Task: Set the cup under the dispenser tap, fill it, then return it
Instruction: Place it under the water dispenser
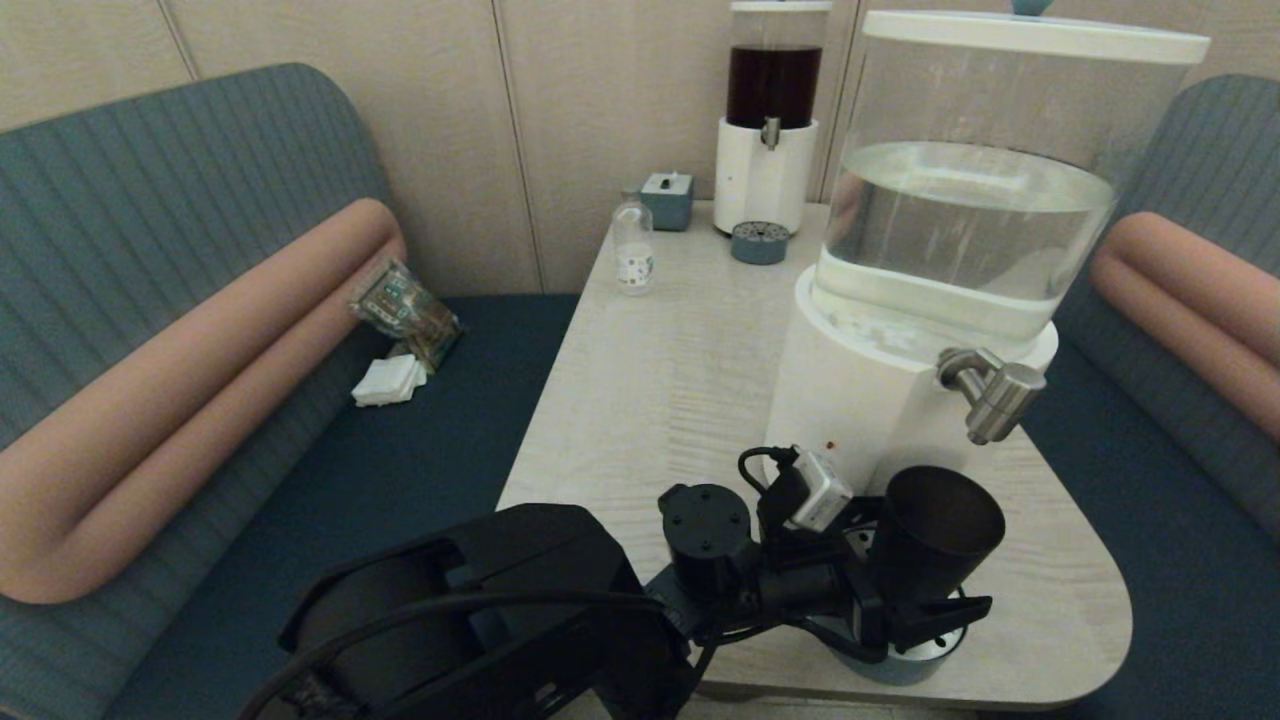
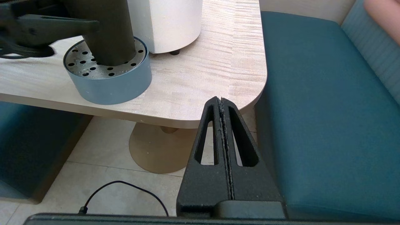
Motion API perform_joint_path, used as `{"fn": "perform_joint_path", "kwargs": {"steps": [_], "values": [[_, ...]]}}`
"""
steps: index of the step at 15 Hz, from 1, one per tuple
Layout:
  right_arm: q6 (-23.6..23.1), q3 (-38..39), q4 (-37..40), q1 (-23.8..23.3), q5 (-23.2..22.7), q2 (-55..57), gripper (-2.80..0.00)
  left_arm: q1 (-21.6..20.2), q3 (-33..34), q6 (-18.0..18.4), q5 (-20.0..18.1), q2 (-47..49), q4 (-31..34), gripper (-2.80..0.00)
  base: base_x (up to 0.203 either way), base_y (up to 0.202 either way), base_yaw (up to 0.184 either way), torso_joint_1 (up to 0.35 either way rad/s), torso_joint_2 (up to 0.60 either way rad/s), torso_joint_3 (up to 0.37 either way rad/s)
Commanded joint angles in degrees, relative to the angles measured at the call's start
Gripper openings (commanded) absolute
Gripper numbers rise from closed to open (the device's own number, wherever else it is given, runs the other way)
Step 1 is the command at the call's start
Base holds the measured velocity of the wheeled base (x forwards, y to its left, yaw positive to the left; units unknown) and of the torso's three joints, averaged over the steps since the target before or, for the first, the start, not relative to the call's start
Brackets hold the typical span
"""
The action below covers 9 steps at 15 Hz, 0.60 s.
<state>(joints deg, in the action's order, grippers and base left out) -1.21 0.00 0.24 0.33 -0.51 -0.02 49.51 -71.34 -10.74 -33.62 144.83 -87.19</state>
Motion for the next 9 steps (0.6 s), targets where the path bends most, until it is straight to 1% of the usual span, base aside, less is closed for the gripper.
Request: {"fn": "perform_joint_path", "kwargs": {"steps": [1,9], "values": [[0.0,0.1,0.0,0.0,0.0,-0.1,-2.80,0.0,3.3,0.0,-0.2,-3.0,-0.5,0.00,0.000,0.000,0.000,0.000,0.00,0.000],[0.0,0.1,0.0,0.0,0.0,-0.1,-2.80,-1.7,14.0,0.9,-0.2,-9.7,-0.5,0.00,0.000,0.000,0.000,0.000,0.00,0.000]]}}
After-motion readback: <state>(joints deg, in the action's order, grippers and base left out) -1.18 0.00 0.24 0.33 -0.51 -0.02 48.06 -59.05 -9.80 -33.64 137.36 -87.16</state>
